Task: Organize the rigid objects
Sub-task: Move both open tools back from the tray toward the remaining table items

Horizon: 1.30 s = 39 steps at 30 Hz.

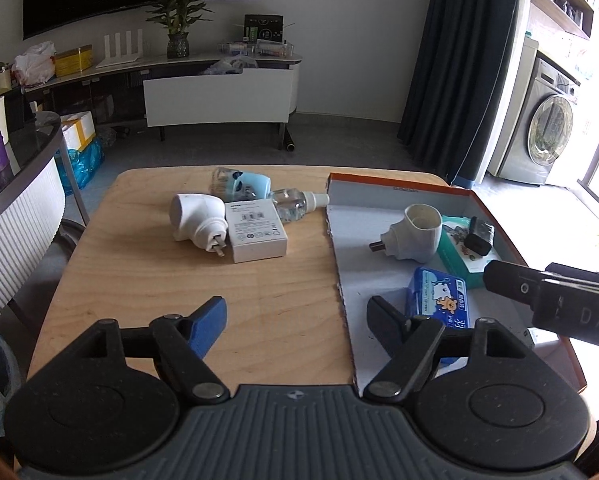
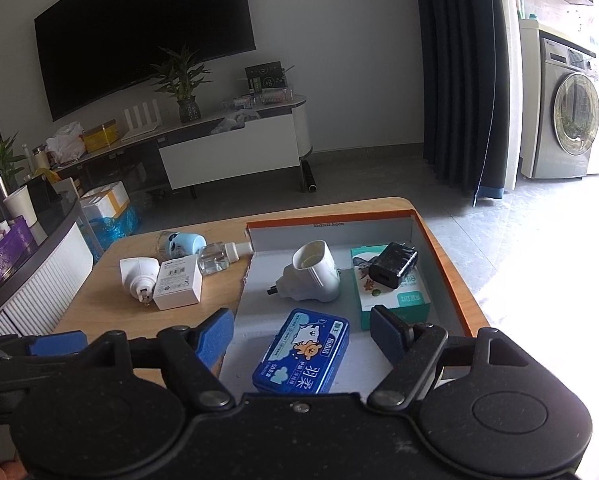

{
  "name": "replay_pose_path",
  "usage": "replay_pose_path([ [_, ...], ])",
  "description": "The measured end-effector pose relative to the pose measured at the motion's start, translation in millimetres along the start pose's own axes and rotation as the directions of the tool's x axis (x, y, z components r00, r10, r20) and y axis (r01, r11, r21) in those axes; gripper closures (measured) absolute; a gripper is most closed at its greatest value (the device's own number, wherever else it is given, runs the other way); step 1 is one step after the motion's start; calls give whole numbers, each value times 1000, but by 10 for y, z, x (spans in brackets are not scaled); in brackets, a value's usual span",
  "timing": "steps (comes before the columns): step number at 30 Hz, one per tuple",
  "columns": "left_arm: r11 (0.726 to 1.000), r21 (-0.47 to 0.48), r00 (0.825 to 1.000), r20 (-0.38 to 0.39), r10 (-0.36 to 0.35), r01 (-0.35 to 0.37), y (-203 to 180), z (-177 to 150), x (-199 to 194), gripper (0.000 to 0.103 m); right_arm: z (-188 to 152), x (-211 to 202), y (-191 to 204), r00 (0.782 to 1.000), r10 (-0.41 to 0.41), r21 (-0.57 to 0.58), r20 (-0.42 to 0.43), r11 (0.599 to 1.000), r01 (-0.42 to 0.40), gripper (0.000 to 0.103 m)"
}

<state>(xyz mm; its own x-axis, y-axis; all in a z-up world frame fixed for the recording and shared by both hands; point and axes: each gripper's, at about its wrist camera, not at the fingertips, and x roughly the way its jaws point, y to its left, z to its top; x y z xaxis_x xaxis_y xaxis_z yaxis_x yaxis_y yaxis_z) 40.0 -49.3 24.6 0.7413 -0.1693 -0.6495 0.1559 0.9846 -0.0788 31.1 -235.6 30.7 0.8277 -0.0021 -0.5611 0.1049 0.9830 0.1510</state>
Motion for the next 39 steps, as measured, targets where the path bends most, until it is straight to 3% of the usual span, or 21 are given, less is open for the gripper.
replay_pose_path([
  [13,997,-67,999,12,44,-43,354,68,13,24,48,167,408,998,53,-69,-23,996,-55,14],
  [39,989,-121,996,-15,83,-84,761,177,278,21,160,609,855,991,108,-134,-82,984,-118,14],
])
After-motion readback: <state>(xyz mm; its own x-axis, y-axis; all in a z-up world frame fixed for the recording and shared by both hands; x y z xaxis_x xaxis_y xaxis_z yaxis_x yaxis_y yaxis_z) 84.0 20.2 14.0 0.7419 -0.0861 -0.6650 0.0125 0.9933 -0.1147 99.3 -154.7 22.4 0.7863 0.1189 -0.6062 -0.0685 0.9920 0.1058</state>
